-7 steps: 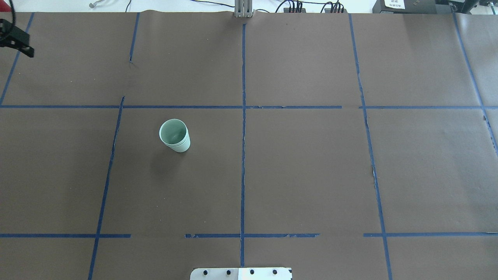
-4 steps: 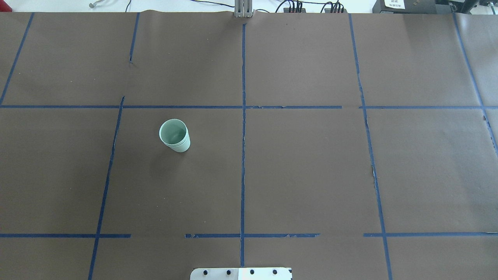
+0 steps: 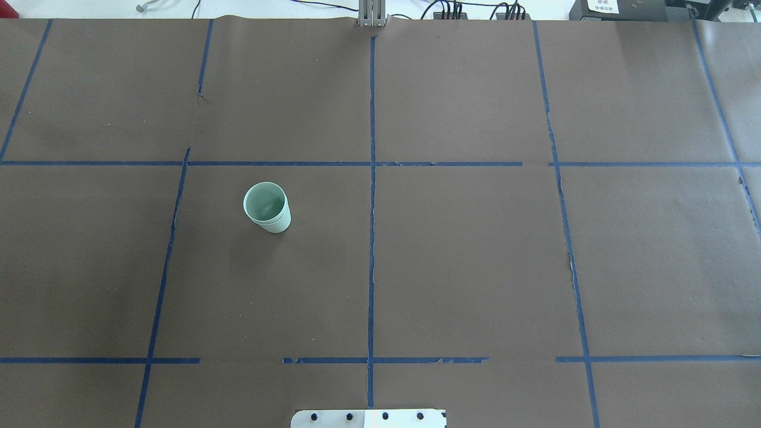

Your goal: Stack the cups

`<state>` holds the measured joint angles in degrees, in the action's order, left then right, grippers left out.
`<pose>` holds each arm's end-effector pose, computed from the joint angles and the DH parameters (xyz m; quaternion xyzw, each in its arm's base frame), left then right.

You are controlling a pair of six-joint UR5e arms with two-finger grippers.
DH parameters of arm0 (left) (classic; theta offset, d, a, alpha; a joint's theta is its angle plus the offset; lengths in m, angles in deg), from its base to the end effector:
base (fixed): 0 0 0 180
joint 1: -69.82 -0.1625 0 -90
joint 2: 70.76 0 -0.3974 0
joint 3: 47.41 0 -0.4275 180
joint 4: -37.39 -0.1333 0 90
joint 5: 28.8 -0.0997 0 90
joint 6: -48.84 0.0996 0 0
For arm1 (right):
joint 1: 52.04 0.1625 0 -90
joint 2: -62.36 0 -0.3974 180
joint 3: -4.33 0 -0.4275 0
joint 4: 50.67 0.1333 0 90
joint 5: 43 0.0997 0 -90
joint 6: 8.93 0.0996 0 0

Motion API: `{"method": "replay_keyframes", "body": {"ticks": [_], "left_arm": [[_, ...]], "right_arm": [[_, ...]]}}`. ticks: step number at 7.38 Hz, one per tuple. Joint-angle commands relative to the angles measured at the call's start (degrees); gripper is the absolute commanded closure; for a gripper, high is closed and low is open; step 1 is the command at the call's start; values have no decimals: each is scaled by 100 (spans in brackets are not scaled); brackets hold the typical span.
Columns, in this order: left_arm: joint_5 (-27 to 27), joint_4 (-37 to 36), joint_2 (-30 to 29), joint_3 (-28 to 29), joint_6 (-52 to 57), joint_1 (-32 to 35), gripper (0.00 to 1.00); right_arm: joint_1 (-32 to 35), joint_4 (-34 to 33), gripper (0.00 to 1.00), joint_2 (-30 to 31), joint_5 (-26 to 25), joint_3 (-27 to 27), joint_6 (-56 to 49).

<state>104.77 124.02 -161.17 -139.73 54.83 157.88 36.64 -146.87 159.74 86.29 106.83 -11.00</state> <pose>-0.0467 -0.5306 0.6128 0.0079 0.3711 0.0621 0.9265 0.0593 -0.4745 0.5974 -0.0067 -0.3362 -0.0247 0.9414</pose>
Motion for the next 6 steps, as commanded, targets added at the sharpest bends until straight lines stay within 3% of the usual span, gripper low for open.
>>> {"method": "replay_keyframes", "body": {"ticks": [1, 6], "left_arm": [[3, 546, 6, 416, -10, 45, 0], [2, 601, -3, 443, -150, 185, 0]], "right_arm": [[0, 4, 0, 0, 0, -2, -3], [0, 4, 0, 0, 0, -2, -3]]}}
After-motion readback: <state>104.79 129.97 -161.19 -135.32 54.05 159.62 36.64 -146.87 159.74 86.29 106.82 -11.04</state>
